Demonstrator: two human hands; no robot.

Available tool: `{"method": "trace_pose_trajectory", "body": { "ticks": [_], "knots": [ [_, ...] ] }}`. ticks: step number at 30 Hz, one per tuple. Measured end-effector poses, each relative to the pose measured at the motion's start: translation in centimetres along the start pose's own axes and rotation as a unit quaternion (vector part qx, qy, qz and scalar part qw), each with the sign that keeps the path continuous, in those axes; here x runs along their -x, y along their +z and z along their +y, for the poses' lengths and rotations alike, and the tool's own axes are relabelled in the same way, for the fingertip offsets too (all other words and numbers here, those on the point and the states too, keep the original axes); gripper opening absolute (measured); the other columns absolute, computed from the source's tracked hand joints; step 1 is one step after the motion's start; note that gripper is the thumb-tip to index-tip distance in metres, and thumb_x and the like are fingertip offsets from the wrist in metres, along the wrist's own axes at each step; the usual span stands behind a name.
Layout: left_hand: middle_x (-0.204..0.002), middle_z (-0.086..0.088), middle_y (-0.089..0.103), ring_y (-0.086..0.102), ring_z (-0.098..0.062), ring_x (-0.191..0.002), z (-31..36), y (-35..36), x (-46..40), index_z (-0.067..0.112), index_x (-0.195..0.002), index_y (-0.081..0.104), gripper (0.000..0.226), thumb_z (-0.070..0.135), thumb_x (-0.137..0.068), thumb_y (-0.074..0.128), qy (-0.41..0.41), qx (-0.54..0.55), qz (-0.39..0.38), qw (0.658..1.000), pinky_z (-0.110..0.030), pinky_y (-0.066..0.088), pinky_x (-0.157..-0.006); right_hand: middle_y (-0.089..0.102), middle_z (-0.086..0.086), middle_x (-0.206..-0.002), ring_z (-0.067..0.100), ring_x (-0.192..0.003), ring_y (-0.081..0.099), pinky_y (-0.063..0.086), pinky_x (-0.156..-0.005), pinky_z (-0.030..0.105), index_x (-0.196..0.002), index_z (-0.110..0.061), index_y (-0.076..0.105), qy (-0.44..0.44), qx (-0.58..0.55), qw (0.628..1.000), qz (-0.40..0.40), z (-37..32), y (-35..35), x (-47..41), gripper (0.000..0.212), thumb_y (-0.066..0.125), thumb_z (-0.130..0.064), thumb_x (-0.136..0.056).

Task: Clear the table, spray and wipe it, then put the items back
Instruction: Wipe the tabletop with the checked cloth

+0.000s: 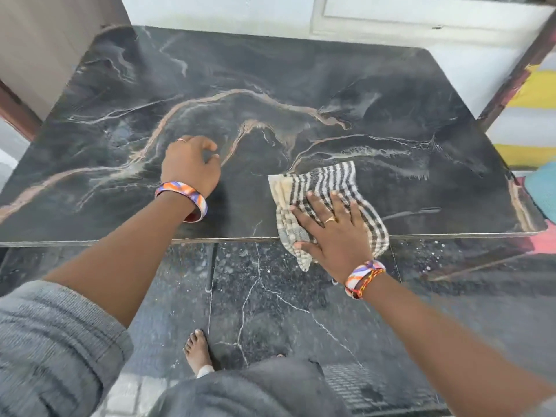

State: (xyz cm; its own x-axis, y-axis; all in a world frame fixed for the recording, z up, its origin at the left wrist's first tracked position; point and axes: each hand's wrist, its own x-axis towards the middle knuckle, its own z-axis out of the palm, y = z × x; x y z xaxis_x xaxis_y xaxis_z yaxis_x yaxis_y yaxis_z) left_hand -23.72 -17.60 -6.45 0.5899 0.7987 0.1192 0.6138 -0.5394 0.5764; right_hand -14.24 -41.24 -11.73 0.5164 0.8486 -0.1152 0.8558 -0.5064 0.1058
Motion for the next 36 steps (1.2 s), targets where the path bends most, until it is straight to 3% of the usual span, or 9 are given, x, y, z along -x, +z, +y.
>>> {"method": "trace_pose_trajectory", "body": {
  "ticks": [4,9,13,17,20,23,27,32,36],
  "knots": [
    [-0.122,-0.020,0.059,0.055,-0.038,-0.109,-4.0,-2.9,-1.4,0.013,-0.113,0.064,0.028,0.017,-0.088,0.053,-0.062,-0.011,0.021,0.998,-0.040,0.044,-0.094,0.045,0.004,-0.145,0.045,-0.129,0.043,0.032,-0.099,0.066,-0.138,-0.038,0.040,-0.084,-0.027,0.996,0.002,-7.2,-1.6,-3.6,0.061,0.025,-0.063,-0.084],
    [-0.119,-0.021,0.063,0.057,-0.040,-0.109,-9.9,-6.8,-4.1,0.012,-0.112,0.066,0.031,0.014,-0.086,0.051,-0.128,-0.047,0.058,0.989,-0.040,0.045,-0.095,0.002,-0.005,-0.160,0.039,-0.144,-0.006,-0.010,-0.109,0.064,-0.144,-0.049,0.007,-0.130,-0.101,0.986,-0.008,-14.0,-3.8,-9.5,0.064,0.009,-0.070,-0.084],
    [-0.118,-0.022,0.064,0.055,-0.040,-0.113,-13.7,-9.3,-6.9,0.010,-0.109,0.068,0.030,0.016,-0.085,0.051,-0.130,-0.074,0.085,0.985,-0.043,0.045,-0.099,-0.006,-0.005,-0.160,0.034,-0.145,-0.014,-0.012,-0.108,0.065,-0.146,-0.046,0.003,0.024,-0.134,0.990,-0.031,-13.2,-4.5,-17.3,0.063,0.020,-0.066,-0.088],
    [-0.121,-0.028,0.059,0.051,-0.044,-0.116,-17.7,-11.4,-9.7,0.004,-0.112,0.064,0.033,0.020,-0.089,0.046,-0.159,-0.113,0.090,0.977,-0.046,0.041,-0.101,-0.008,0.003,-0.159,0.040,-0.143,-0.014,-0.010,-0.105,0.072,-0.148,-0.040,0.005,0.233,-0.159,0.959,-0.031,-10.3,-5.6,-25.0,0.064,0.020,-0.061,-0.089],
    [-0.121,-0.030,0.058,0.051,-0.046,-0.115,-20.3,-12.1,-10.9,0.005,-0.118,0.058,0.038,0.025,-0.093,0.038,-0.196,-0.121,0.046,0.972,-0.047,0.042,-0.098,-0.005,0.006,-0.160,0.042,-0.143,-0.010,-0.008,-0.107,0.070,-0.149,-0.037,0.006,0.258,-0.148,0.954,-0.032,-10.0,-6.1,-29.4,0.058,0.016,-0.052,-0.094],
    [-0.118,-0.030,0.059,0.055,-0.045,-0.108,-22.1,-12.0,-11.6,0.001,-0.117,0.055,0.042,0.029,-0.096,0.032,-0.216,-0.089,0.017,0.972,-0.043,0.044,-0.091,0.000,0.007,-0.160,0.037,-0.146,-0.002,-0.003,-0.116,0.058,-0.150,-0.028,0.007,0.181,-0.130,0.975,-0.015,-12.0,-6.6,-32.8,0.055,0.017,-0.041,-0.098],
    [-0.121,-0.030,0.058,0.053,-0.044,-0.111,-22.8,-12.2,-12.1,-0.001,-0.117,0.057,0.039,0.023,-0.098,0.033,-0.213,-0.055,0.007,0.975,-0.040,0.042,-0.091,0.012,0.009,-0.159,0.033,-0.146,0.008,0.005,-0.118,0.047,-0.150,-0.018,0.014,-0.008,-0.115,0.993,0.022,-18.8,-7.6,-35.7,0.053,0.022,-0.032,-0.100],
    [-0.126,-0.023,0.059,0.053,-0.041,-0.116,-24.2,-12.9,-11.6,0.002,-0.118,0.060,0.035,0.005,-0.091,0.038,-0.247,-0.059,0.003,0.967,-0.039,0.042,-0.098,0.012,0.005,-0.159,0.030,-0.146,0.008,0.005,-0.118,0.044,-0.150,-0.021,0.015,-0.207,-0.105,0.973,0.014,-29.0,-8.3,-33.9,0.052,0.023,-0.033,-0.100],
    [-0.132,-0.020,0.056,0.050,-0.039,-0.121,-24.5,-13.7,-9.1,0.006,-0.121,0.059,0.035,0.006,-0.092,0.041,-0.272,-0.072,0.019,0.959,-0.039,0.040,-0.103,0.010,0.003,-0.159,0.029,-0.147,0.006,0.002,-0.119,0.043,-0.150,-0.023,0.014,-0.305,-0.104,0.947,0.000,-33.2,-8.3,-29.1,0.052,0.019,-0.037,-0.100]
  ]
}}
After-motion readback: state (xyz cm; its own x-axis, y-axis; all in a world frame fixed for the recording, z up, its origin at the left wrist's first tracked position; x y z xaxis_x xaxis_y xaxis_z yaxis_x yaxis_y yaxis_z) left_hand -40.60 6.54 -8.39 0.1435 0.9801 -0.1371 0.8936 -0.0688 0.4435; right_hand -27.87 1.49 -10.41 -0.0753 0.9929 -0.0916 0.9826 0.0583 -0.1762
